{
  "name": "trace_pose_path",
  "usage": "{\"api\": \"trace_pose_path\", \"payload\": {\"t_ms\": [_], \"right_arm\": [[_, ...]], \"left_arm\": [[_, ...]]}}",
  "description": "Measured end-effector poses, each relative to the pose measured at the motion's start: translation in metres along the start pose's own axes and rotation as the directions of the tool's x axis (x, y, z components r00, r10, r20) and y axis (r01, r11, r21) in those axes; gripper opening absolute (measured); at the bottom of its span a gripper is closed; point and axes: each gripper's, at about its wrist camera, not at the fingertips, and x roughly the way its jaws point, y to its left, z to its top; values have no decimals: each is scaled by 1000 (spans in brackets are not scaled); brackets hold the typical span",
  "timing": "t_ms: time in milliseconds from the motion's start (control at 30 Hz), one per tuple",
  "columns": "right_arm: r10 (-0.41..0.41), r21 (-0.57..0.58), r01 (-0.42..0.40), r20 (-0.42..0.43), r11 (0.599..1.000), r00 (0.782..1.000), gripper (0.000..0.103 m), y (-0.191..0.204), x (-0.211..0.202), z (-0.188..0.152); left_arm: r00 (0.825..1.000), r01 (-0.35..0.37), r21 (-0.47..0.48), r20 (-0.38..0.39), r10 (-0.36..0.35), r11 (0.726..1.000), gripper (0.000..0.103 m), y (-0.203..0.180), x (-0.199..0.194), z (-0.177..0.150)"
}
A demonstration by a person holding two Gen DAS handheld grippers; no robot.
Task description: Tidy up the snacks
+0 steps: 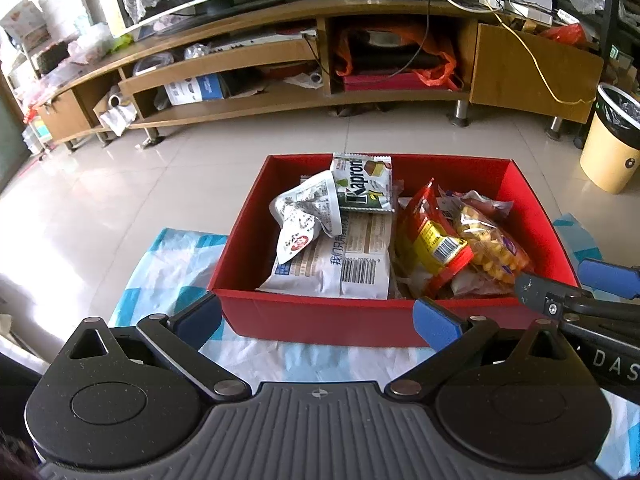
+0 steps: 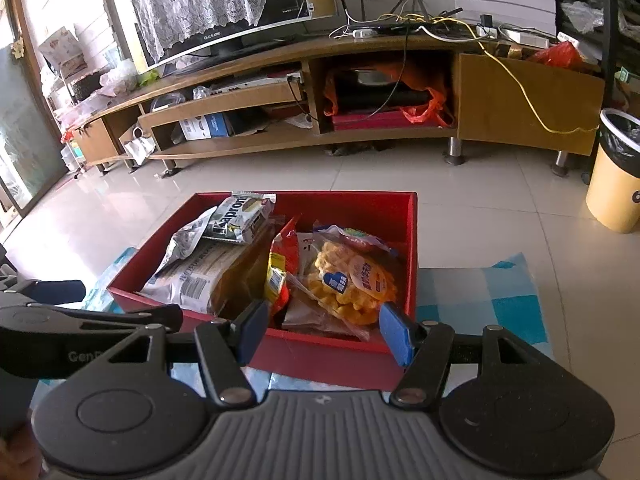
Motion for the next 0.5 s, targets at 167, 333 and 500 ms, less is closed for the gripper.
{"api": "trace_pose_path", "payload": {"t_ms": [167, 333, 500], "right_arm": [[-5, 8, 5, -16, 1000, 1000, 58, 1, -5, -2], [-11, 12, 12, -26, 1000, 1000, 58, 2, -17, -8], [-19, 2, 19, -32, 1000, 999, 58, 6, -31, -15]], "left_arm": [[1000, 8, -3, -10, -8, 1000, 103, -1, -5, -4], [1000, 5, 1, -5, -5, 1000, 103, -3, -16, -12], [1000, 12, -11, -8, -13, 1000, 103, -1, -29, -22]]}}
